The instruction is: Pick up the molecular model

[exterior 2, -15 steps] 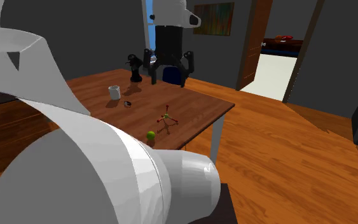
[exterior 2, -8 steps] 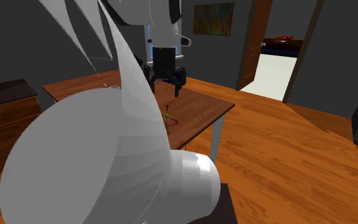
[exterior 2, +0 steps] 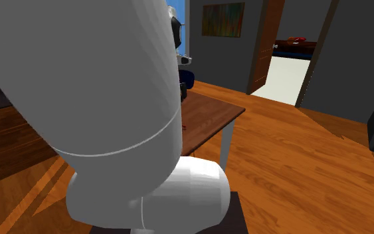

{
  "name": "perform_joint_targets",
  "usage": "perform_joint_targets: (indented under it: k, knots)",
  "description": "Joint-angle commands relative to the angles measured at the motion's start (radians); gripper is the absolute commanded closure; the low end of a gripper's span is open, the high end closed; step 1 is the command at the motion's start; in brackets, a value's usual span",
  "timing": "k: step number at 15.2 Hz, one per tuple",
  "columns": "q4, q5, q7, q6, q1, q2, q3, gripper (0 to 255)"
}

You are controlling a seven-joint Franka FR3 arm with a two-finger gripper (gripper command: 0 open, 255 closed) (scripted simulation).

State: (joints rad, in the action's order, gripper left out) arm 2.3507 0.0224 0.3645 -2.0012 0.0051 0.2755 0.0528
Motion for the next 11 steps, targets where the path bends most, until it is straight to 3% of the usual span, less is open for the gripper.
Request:
perform_joint_targets:
  k: [1, 11]
  knots:
    - [-0.034, -0.007, 0.025, -0.045, 0.000, -0.071, 0.009, 0]
    - [-0.264, -0.074, 0.162, -0.220, 0.013, -0.452, 0.028, 0]
